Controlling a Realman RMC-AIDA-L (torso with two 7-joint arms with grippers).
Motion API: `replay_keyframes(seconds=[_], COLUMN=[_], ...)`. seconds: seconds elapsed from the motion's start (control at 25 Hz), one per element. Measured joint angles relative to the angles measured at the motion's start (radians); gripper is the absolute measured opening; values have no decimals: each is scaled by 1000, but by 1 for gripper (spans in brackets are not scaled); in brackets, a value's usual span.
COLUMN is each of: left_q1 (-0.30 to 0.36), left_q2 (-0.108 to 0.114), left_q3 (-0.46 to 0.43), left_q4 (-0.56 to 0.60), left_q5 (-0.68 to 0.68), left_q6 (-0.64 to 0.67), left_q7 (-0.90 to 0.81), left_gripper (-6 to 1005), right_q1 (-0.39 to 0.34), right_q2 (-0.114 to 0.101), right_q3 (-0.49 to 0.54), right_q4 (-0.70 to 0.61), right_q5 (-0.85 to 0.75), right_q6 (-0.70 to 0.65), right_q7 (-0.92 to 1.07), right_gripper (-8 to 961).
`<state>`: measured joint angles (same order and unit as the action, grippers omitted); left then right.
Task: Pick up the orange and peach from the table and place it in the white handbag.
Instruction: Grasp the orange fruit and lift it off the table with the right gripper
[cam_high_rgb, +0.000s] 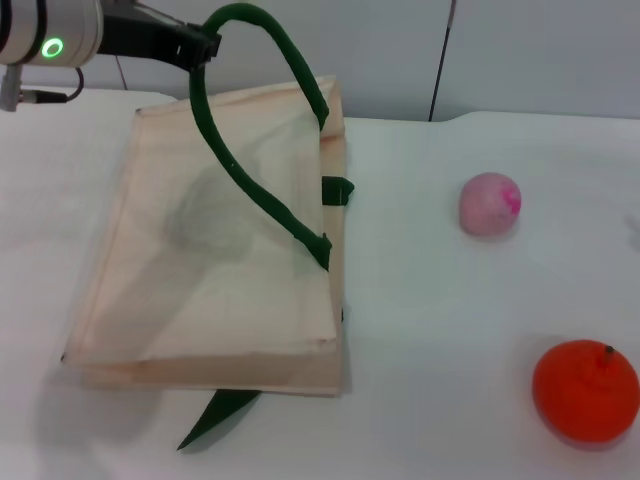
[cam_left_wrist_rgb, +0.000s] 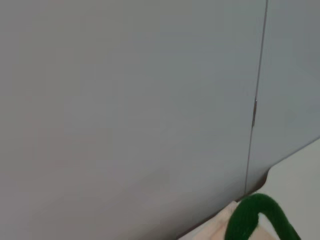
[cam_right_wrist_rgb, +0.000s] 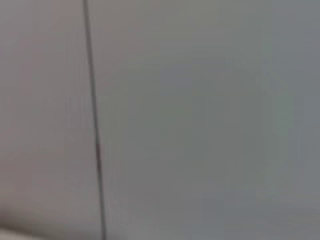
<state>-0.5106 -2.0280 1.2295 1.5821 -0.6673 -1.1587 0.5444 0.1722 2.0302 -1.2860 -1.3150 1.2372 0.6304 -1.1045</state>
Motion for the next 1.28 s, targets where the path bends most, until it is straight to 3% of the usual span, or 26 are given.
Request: replay_keyframes(seconds=[0.12, 0.32, 0.6, 1.28], left_q1=[-1, 0, 9, 37], left_q2=[1, 5, 5, 4], left_q3=[-1, -4, -5, -16], left_q4=[6, 32, 63, 260], left_q5=[5, 8, 0, -26], left_q6=[-6, -22, -36, -142], left_q7=[0, 14, 50, 62], left_gripper=[122, 122, 122, 121], right_q1=[7, 27, 75, 112], right_q2=[0, -1, -1, 1], right_q3=[5, 30, 144, 212], right_q4=[-91, -144, -145, -116], right_q5=[-199, -284, -341, -398], right_q6=[155, 300, 550, 796], right_q7=[167, 225, 244, 256], right_gripper=[760, 760, 760, 763])
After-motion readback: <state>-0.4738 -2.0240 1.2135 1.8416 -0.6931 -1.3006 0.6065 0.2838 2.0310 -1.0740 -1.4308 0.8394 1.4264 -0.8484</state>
